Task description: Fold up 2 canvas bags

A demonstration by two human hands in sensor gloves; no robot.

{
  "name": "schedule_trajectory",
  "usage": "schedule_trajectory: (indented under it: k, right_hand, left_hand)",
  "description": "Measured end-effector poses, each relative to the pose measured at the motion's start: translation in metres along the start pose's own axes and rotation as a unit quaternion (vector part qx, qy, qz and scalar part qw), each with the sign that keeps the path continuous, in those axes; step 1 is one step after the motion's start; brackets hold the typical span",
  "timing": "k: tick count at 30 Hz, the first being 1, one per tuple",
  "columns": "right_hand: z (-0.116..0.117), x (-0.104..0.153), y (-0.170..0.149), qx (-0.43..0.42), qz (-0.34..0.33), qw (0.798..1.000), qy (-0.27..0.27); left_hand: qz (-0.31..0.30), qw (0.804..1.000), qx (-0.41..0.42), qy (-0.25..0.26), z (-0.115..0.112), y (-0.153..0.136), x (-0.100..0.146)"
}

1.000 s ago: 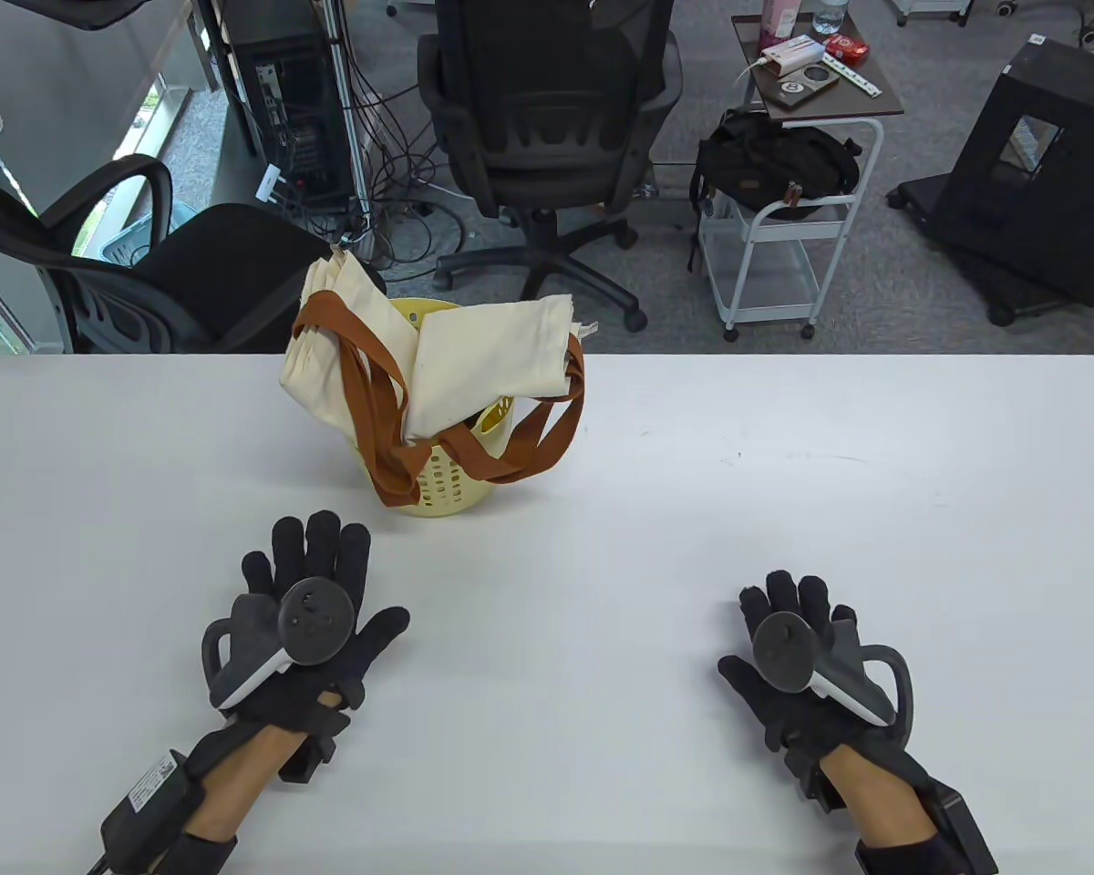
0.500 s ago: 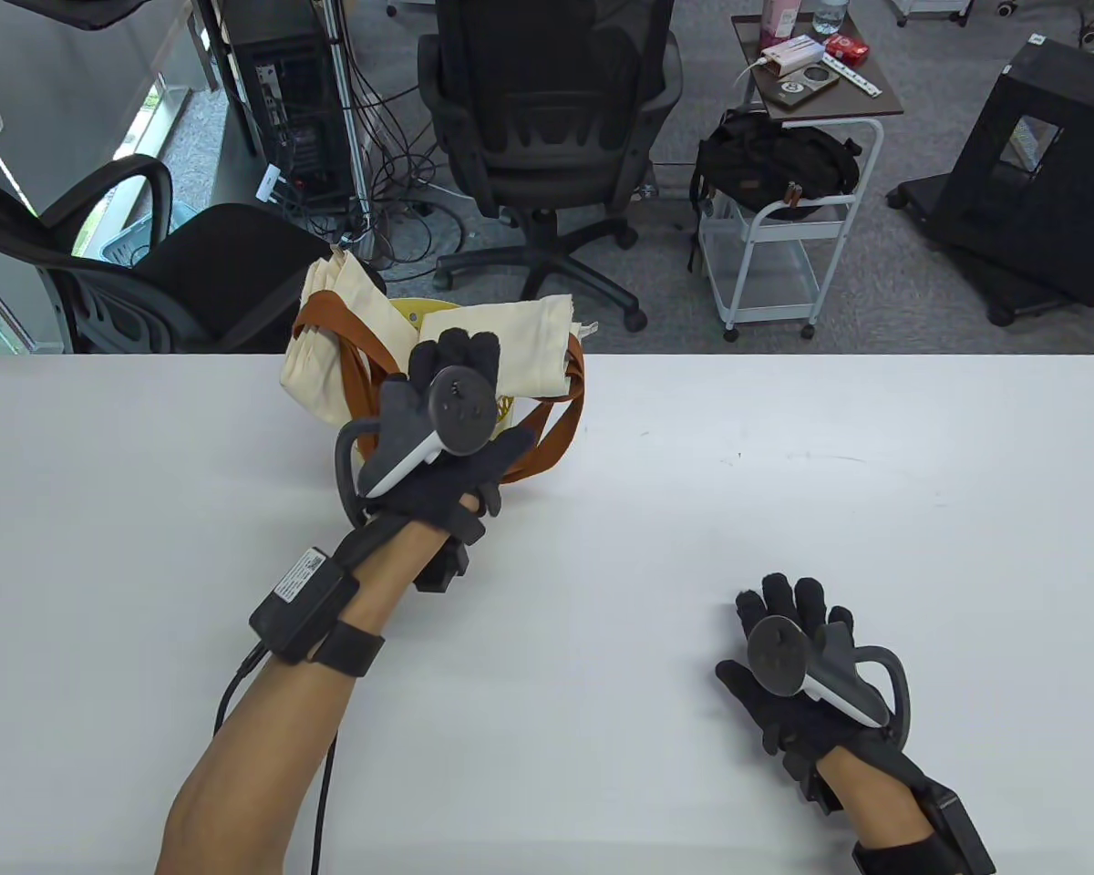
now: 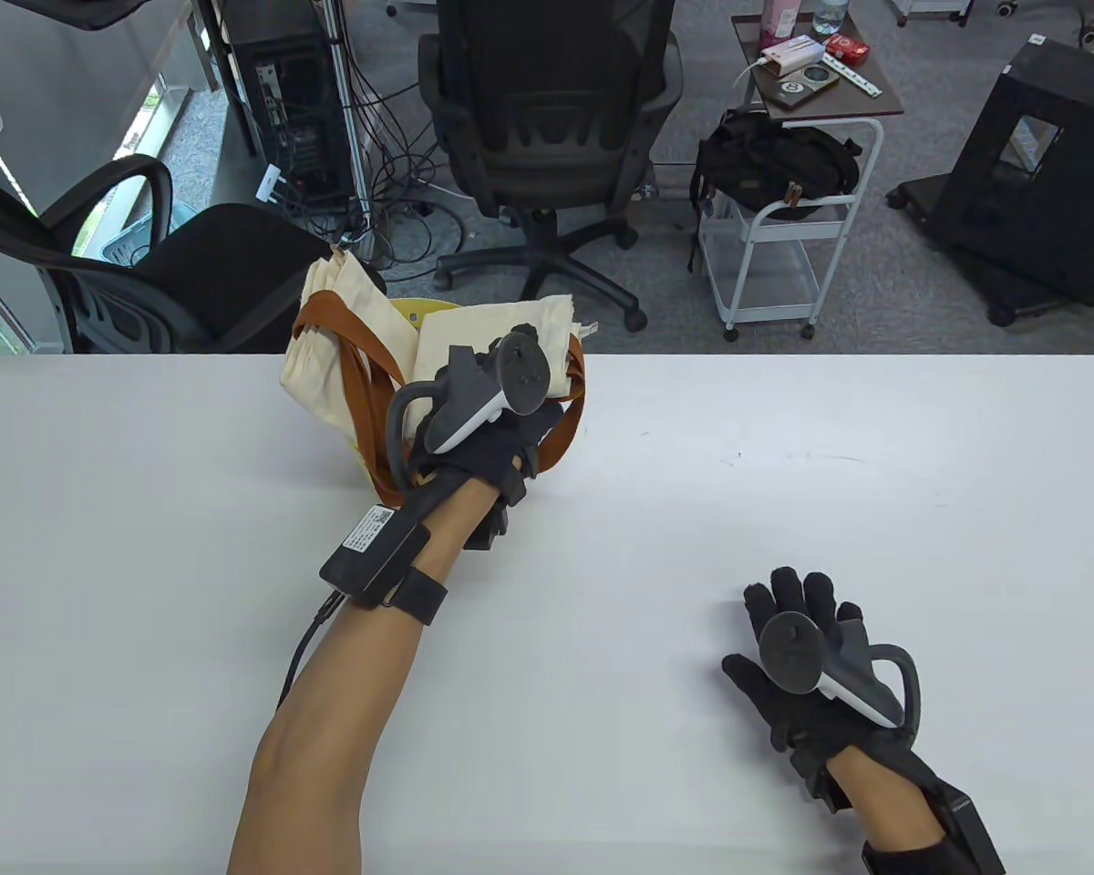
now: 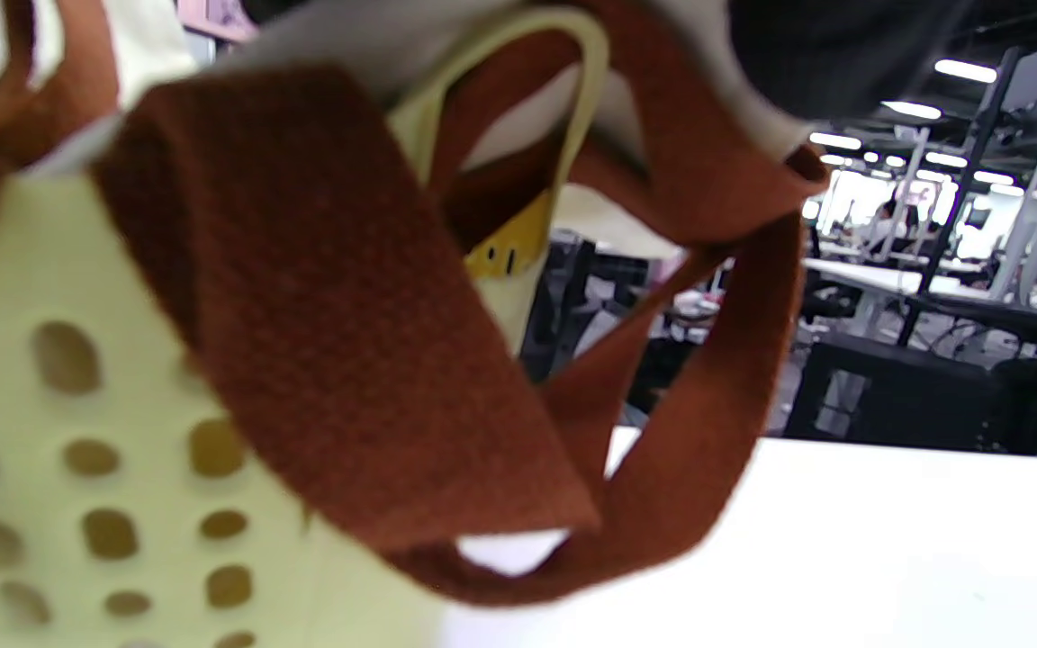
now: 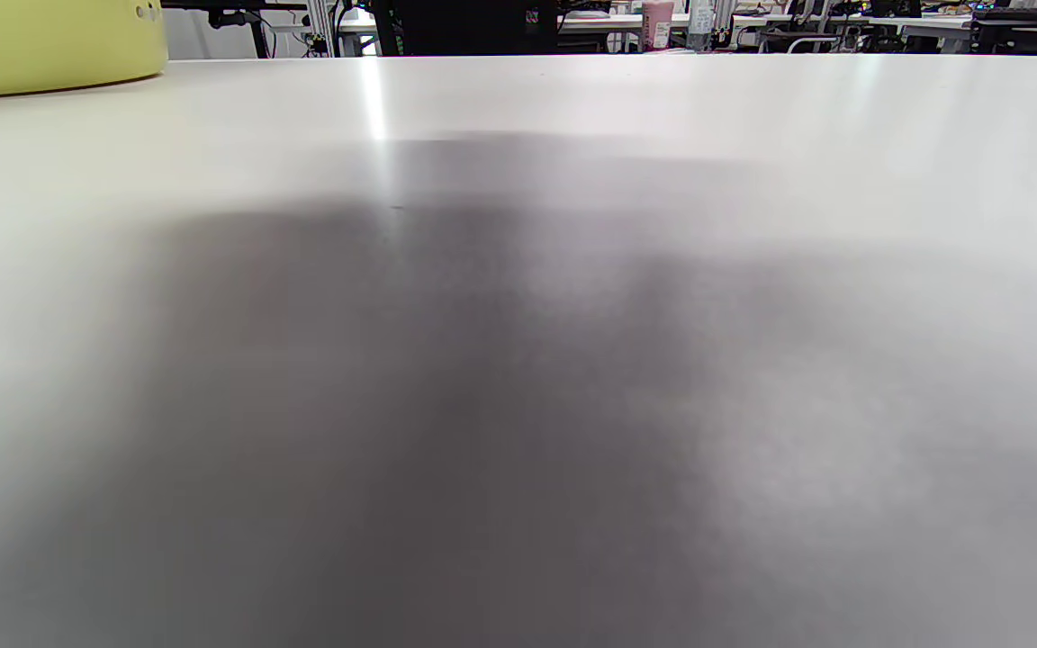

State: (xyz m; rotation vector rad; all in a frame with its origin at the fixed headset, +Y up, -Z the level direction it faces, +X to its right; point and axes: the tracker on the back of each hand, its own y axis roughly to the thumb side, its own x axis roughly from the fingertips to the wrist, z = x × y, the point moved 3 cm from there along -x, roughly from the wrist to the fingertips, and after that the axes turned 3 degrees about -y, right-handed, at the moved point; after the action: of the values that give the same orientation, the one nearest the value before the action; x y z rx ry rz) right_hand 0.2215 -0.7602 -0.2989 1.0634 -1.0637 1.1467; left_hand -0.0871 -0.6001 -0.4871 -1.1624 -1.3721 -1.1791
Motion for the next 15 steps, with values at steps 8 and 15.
schedule_trajectory:
  k: [8, 15]
  right_hand:
    - [0.002, -0.001, -0.003, 0.000, 0.002, 1.000, 0.006]
    - [0.005, -0.003, -0.006, -0.008, 0.004, 1.000, 0.012]
  left_hand:
    - [0.021, 0.996, 0.016, 0.080, 0.011, -0.003, 0.003]
    - [0.018, 0.976, 0.104, 0.189, 0.036, -0.020, 0.017]
